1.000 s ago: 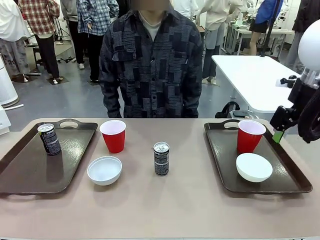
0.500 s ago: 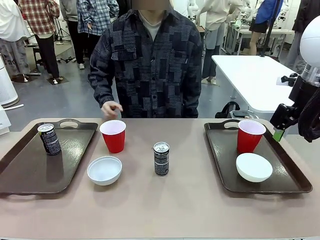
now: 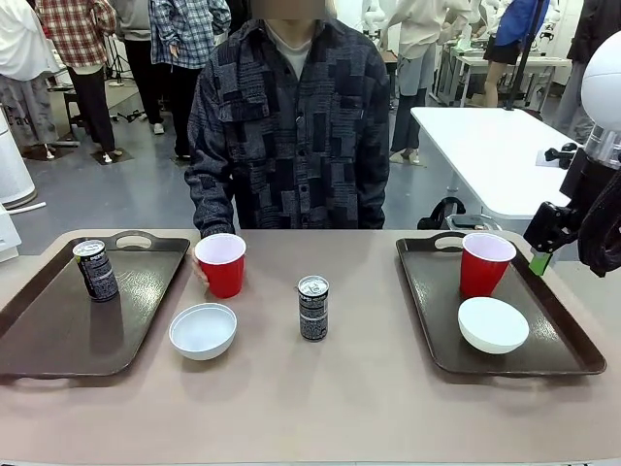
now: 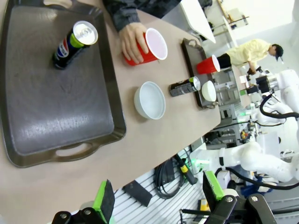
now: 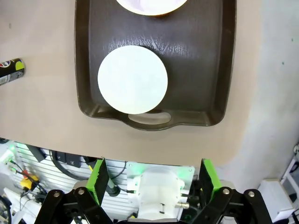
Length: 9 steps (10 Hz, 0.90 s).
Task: Prepare tableware on both trays.
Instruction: Pick up a Picnic Bowl from the table and place it on a Handle tray.
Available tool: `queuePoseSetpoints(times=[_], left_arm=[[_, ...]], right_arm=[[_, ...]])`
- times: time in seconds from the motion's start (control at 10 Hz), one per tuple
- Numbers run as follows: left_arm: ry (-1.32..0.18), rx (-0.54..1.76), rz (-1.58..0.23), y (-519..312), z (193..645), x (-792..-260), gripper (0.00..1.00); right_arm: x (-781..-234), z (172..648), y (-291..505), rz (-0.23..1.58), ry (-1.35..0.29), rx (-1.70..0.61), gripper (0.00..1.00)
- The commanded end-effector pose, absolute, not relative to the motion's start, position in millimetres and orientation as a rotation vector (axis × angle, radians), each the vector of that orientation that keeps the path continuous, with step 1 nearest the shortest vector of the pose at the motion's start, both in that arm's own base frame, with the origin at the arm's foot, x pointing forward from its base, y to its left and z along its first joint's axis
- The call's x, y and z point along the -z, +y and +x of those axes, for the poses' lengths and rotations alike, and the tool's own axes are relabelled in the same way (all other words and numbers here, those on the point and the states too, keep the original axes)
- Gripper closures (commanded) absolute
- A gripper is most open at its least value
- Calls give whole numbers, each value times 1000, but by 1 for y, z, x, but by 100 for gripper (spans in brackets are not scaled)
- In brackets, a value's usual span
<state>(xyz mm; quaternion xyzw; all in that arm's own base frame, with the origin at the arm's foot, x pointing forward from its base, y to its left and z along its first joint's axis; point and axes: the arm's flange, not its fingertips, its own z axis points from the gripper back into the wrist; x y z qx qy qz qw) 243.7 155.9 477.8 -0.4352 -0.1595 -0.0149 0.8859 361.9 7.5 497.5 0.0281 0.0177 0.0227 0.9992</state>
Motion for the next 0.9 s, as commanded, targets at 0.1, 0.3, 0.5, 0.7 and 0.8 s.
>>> queuePoseSetpoints(times=[0.1, 0.3, 0.5, 0.7, 0.8], left_arm=[[-311, 32, -783, 129, 256, -497, 0], [-242, 88, -554, 79, 284, -512, 0], [-214, 215, -358, 18, 290, -528, 0], [-209, 314, -201, -41, 298, -530, 0], [-186, 331, -152, -64, 304, -526, 0]], right_arm=[[-493, 351, 4, 251, 87, -80, 0], [-490, 344, -4, 487, 116, -100, 0], [-493, 321, -23, 733, 119, -111, 0], [-505, 284, -52, 873, 54, -80, 0], [-509, 265, -68, 915, 6, -48, 0]])
